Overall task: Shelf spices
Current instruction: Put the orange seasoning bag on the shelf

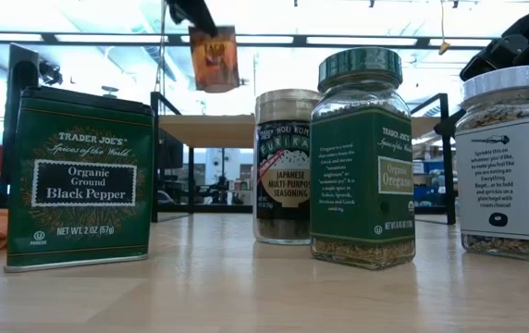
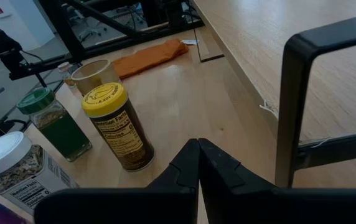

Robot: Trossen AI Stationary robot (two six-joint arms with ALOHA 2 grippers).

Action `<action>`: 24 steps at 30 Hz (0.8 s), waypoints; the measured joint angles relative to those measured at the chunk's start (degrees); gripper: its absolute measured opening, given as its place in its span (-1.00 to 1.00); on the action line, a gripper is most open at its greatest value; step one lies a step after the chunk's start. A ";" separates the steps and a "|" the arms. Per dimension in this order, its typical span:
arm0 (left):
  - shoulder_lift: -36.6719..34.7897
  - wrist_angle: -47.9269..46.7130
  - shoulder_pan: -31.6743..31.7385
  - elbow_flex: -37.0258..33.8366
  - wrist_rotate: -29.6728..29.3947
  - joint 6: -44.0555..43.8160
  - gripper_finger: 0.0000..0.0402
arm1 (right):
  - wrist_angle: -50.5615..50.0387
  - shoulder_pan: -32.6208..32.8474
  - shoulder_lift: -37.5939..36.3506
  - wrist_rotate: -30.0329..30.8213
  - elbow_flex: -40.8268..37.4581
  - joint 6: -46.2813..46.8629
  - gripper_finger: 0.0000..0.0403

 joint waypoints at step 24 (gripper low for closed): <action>9.19 1.55 14.35 0.00 8.97 11.52 -1.00 | 0.87 -0.01 0.11 0.01 0.00 0.01 -0.95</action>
